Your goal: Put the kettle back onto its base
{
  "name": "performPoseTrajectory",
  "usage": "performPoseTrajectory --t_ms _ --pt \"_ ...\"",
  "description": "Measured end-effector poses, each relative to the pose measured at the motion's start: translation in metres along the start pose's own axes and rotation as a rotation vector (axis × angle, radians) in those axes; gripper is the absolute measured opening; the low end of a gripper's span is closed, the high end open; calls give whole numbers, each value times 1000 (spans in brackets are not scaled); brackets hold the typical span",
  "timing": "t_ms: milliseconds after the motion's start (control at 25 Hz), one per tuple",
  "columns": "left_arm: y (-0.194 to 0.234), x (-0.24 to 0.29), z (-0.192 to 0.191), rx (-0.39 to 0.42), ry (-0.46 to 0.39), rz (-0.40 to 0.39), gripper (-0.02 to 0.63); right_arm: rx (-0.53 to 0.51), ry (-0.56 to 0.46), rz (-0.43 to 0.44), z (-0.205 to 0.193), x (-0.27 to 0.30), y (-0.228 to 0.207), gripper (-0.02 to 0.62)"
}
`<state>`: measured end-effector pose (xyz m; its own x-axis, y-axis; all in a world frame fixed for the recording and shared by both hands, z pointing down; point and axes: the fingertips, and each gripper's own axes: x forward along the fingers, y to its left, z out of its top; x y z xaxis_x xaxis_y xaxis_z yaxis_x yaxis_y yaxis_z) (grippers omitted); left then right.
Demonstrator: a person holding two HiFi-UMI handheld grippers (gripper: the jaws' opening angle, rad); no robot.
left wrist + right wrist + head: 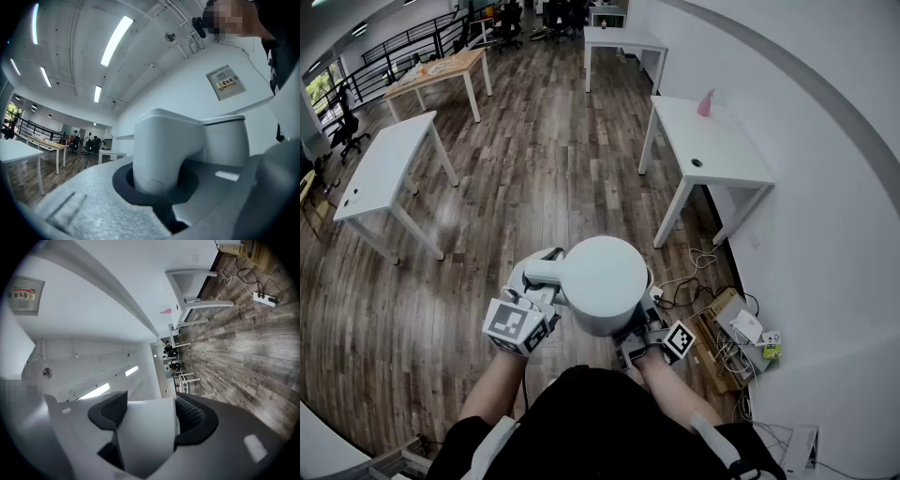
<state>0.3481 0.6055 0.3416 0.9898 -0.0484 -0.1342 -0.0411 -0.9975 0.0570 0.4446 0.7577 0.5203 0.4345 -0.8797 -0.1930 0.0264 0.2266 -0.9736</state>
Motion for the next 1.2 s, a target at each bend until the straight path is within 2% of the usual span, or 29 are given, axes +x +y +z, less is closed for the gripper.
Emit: performPoseTrajectory --t_ms 120,480,640,760,1000,1200 --pt "-1 2 1 4 2 0 2 5 5 23 -2 1 6 322" --pt "-13 4 -8 2 23 -3 2 23 -5 -1 5 -12 0 321" --pt "-19 6 -13 -18 22 -7 2 5 17 -9 13 -16 0 321" --pt "-25 5 -16 -36 19 -12 2 -5 55 17 10 -13 13 319" --pt "-26 -3 -10 -9 0 86 2 20 127 19 9 -6 14 319" --pt "-19 -31 -11 6 16 195 2 62 221 0 -13 1 0 319"
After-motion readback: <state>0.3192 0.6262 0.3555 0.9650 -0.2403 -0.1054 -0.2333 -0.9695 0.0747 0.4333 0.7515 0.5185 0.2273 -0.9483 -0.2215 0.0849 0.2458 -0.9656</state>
